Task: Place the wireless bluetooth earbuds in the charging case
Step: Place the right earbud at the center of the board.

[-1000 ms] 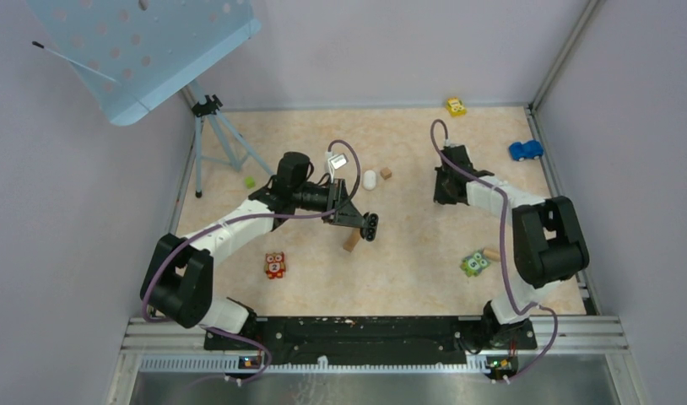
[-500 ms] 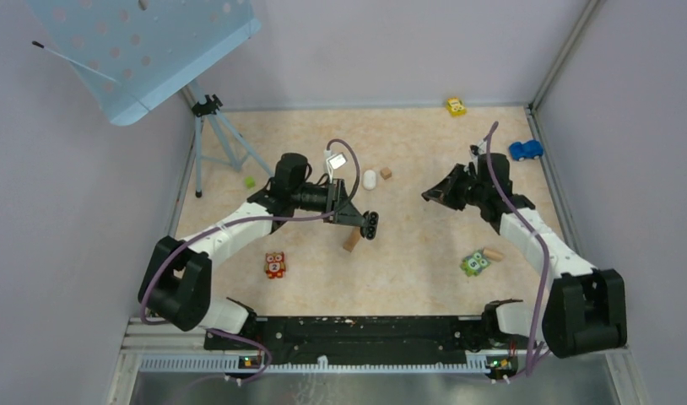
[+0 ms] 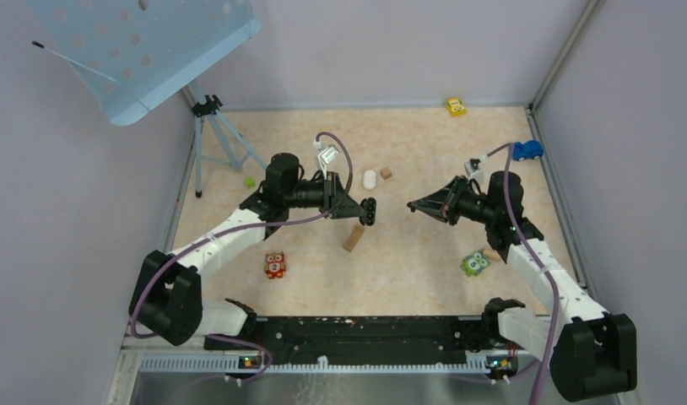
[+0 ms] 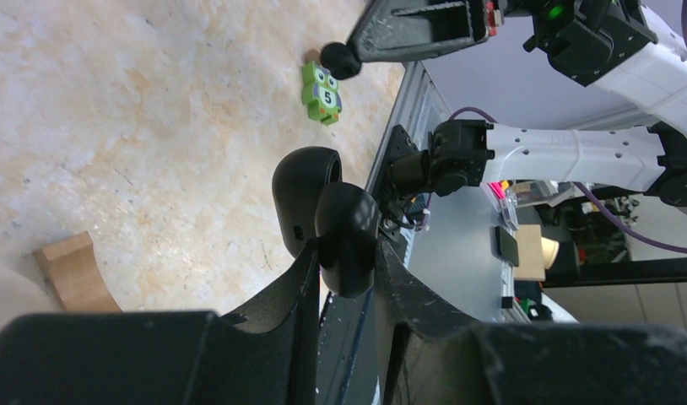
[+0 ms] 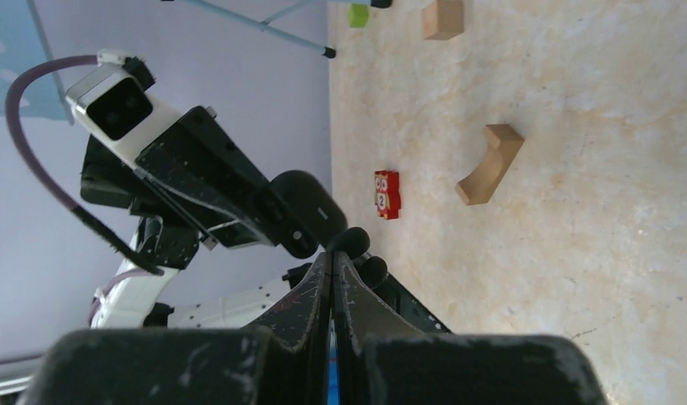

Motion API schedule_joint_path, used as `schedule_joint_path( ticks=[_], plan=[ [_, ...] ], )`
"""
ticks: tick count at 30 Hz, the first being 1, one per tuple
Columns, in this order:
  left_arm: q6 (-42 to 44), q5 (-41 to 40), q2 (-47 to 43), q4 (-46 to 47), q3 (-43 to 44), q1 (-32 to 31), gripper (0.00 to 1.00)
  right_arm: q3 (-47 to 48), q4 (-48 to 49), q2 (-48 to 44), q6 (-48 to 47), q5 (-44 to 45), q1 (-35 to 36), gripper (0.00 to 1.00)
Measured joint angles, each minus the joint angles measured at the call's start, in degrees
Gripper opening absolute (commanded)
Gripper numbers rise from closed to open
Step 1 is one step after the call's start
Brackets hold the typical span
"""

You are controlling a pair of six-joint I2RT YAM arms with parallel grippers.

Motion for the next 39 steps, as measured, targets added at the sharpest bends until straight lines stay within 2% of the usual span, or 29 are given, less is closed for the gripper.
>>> schedule_joint_path(
  ticks=[9,23,27,31,35,39],
  plan=[
    [-0.07,-1.18,0.37,-0.46,0.13,-0.04,0.0,0.42,0.17,-1.44,0.57,-3.17,0.0,0.0],
    [0.37,1.77,7.23,-7.28,2.91,-0.11,0.0,9.75,-16.41,5.51,-19.91,-1.18,0.0,0.0],
    [1.09,3.04,8.98,-8.24,5.01,-0.11,0.0,11.47,-23.82,7.37,-27.39,5.57,0.22,0.0],
    [1.51,3.65,10.27,-9.81,5.25,-0.15,0.0,11.98,-30.03,8.7,-34.99,18.49,1.16,0.0],
    [1.51,4.28,11.32,-10.69,5.25,-0.15,0.0,10.25,-30.8,9.4,-38.88,26.62,2.03,0.0],
    [1.49,4.55,11.41,-10.82,5.25,-0.15,0.0,9.77,-30.8,12.9,-41.66,29.94,3.45,0.0]
  ],
)
